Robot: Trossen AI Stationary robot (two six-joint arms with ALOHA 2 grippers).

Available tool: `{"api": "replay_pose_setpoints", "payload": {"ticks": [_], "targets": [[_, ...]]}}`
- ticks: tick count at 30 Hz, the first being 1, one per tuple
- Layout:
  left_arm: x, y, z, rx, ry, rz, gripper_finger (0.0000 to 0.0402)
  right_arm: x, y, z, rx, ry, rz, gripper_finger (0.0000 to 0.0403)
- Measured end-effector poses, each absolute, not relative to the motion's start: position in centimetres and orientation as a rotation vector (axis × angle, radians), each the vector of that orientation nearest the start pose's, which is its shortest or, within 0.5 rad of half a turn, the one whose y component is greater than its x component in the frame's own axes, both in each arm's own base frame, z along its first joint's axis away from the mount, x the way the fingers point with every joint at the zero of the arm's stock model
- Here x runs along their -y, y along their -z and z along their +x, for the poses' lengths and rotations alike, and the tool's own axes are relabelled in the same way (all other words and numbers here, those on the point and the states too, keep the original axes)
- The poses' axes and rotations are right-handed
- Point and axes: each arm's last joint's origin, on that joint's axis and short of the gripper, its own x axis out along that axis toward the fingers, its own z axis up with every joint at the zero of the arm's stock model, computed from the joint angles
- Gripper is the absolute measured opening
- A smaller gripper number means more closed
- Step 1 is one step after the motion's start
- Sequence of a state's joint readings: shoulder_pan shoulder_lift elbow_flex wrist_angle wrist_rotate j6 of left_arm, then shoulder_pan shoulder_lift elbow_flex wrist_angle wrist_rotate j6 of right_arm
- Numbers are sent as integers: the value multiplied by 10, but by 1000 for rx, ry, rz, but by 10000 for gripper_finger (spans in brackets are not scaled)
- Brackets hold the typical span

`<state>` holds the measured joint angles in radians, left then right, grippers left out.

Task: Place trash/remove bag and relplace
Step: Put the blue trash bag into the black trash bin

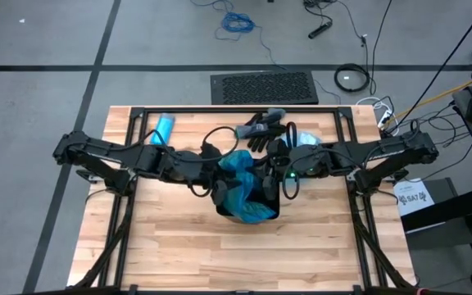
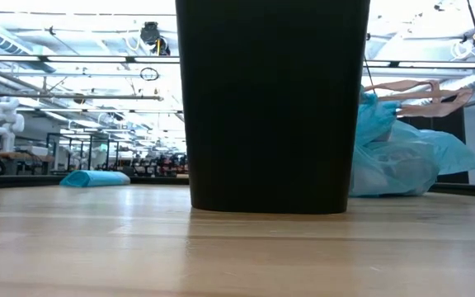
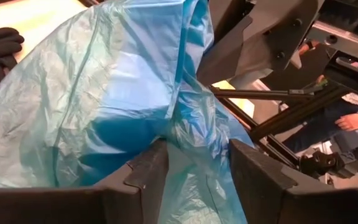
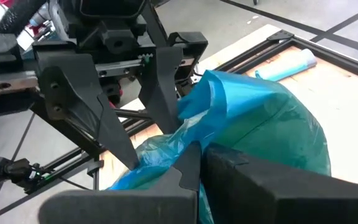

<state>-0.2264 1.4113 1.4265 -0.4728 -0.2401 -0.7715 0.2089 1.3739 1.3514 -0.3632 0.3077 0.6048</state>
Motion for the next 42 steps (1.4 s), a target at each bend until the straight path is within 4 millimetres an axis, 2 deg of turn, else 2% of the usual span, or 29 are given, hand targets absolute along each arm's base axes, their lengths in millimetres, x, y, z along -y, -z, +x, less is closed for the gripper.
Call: {"api": "replay_pose_setpoints", "payload": {"ticks": [6, 12, 16, 19, 23, 28, 33, 42], "targets": [[63, -386, 302, -416, -180, -651, 144, -54, -381, 298, -330, 207, 502, 19], [63, -385, 302, -417, -180, -651, 136, -54, -383, 299, -314, 202, 507, 42], [61, -384, 301, -429, -189, -649, 128, -54, -382, 299, -316, 200, 499, 42], [59, -382, 301, -445, -204, -644, 95, -55, -382, 299, -317, 199, 499, 31], [57, -382, 301, -455, -214, -632, 20, -55, -382, 299, -319, 196, 498, 16], [53, -381, 299, -462, -230, -620, 5, -55, -380, 297, -349, 181, 487, 2], [51, -381, 286, -529, -257, -602, 3, -53, -377, 285, -433, 231, 522, 0], [49, -396, 251, -558, -264, -636, 1, -50, -391, 246, -457, 294, 591, 0]]}}
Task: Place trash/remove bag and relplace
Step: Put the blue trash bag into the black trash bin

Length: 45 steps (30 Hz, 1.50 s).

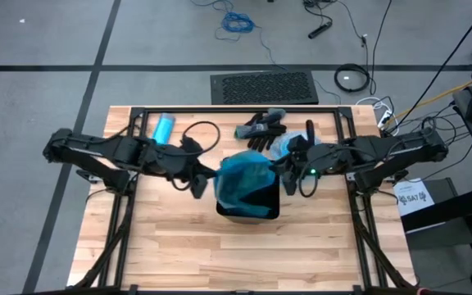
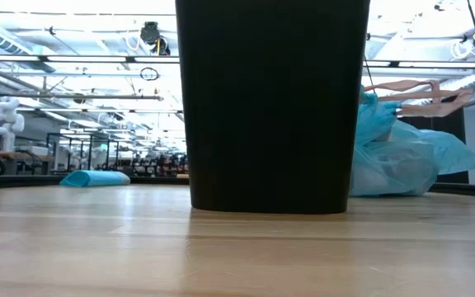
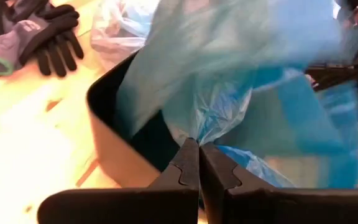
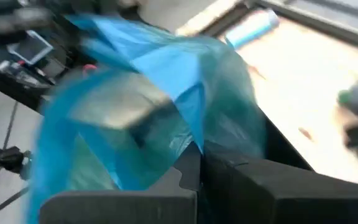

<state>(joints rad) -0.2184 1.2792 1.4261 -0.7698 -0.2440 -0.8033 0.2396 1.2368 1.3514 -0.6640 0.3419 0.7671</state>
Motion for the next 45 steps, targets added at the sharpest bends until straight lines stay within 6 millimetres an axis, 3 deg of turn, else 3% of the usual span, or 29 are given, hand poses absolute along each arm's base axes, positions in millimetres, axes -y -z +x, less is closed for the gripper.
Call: {"api": "replay_pose_setpoints", "payload": {"ticks": [7, 16, 23, 29, 36, 41, 45], "targets": [[45, -397, 234, -611, -299, -644, 1, -48, -390, 215, -559, 361, 668, 0], [42, -384, 223, -754, -404, -625, 0, -51, -382, 198, -668, 448, 711, 0], [41, -383, 222, -765, -417, -611, 0, -56, -376, 188, -740, 503, 721, 0], [42, -356, 220, -873, -492, -609, 0, -61, -373, 181, -750, 568, 736, 0], [49, -359, 228, -784, -424, -635, 10, -65, -374, 181, -743, 535, 737, 0], [51, -369, 239, -650, -348, -597, 38, -66, -375, 183, -731, 505, 714, 4], [52, -371, 241, -639, -294, -581, 68, -67, -376, 184, -725, 490, 704, 26]]}}
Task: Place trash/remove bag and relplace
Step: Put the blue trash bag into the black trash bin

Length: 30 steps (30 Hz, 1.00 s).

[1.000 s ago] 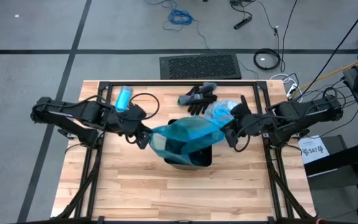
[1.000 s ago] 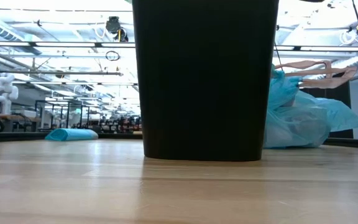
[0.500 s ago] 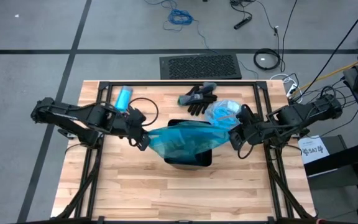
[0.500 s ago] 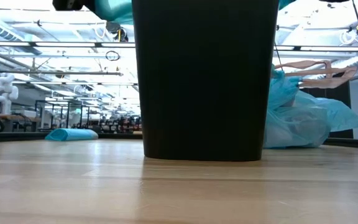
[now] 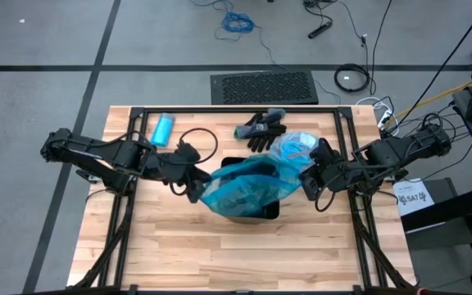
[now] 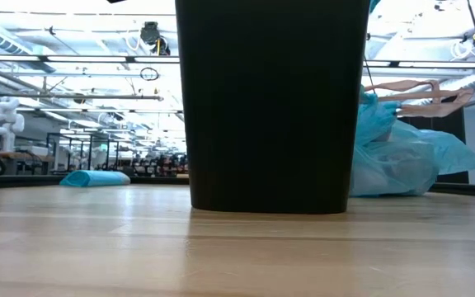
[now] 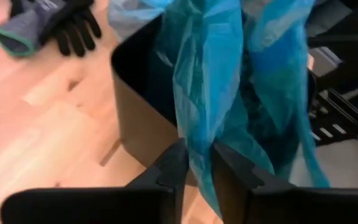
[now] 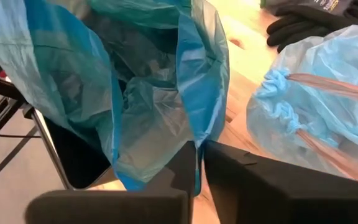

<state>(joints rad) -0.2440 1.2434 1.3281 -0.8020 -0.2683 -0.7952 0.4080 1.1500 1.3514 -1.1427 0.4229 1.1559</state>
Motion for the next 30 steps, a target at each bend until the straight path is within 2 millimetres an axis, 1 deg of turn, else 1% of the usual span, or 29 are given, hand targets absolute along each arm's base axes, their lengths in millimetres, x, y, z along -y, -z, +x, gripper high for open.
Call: {"api": "replay_pose_setpoints", "payload": {"ticks": [7, 10, 14, 18, 24, 30], "targets": [[52, -371, 241, -652, -280, -583, 140, -67, -376, 184, -732, 486, 706, 93], [52, -370, 240, -663, -270, -576, 160, -67, -376, 184, -734, 485, 708, 119], [53, -373, 240, -669, -243, -579, 166, -66, -379, 180, -737, 461, 736, 139], [53, -380, 238, -647, -231, -582, 166, -62, -386, 169, -705, 435, 791, 144], [48, -393, 224, -592, -250, -583, 166, -56, -395, 155, -665, 401, 828, 142], [43, -400, 210, -561, -282, -582, 167, -55, -396, 153, -655, 395, 828, 142]]}}
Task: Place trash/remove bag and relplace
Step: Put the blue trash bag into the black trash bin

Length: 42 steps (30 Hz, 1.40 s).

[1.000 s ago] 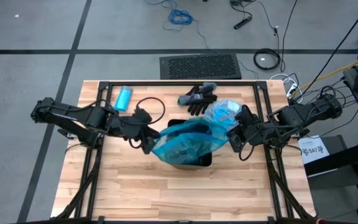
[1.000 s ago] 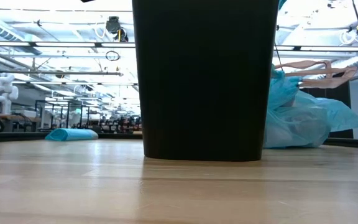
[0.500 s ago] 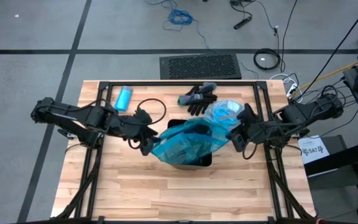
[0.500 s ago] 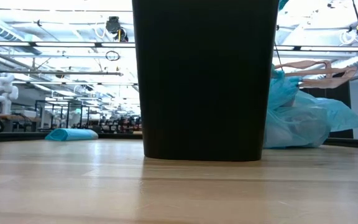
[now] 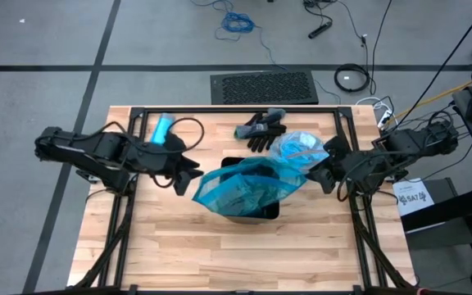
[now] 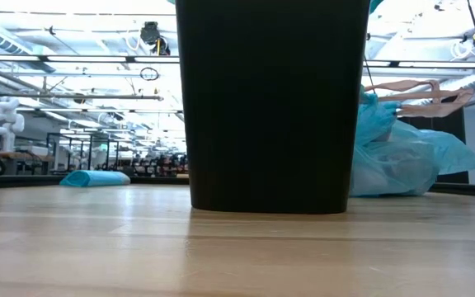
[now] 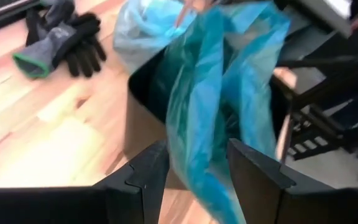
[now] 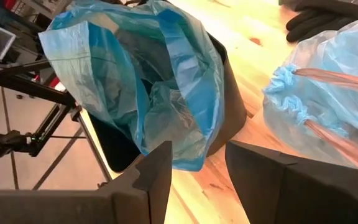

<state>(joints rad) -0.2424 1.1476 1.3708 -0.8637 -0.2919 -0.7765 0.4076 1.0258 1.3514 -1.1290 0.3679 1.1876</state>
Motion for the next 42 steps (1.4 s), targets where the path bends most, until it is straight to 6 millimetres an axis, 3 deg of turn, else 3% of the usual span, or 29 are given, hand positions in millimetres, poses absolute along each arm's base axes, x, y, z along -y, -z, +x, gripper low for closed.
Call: {"api": "replay_pose_setpoints", "payload": {"ticks": [10, 15, 19, 26, 34, 42], "targets": [[48, -424, 220, -343, -85, -580, 167, -64, -411, 177, -479, 244, 738, 129], [50, -418, 229, -371, -88, -545, 164, -64, -404, 193, -484, 279, 644, 69], [52, -410, 240, -402, -98, -537, 133, -64, -398, 211, -488, 293, 589, 9], [53, -398, 257, -457, -94, -537, 12, -64, -398, 246, -386, 238, 516, 4], [53, -395, 265, -447, -107, -518, 4, -59, -382, 269, -437, 271, 491, 1], [59, -374, 281, -578, -62, -514, 3, -62, -360, 284, -555, 291, 491, 1]]}}
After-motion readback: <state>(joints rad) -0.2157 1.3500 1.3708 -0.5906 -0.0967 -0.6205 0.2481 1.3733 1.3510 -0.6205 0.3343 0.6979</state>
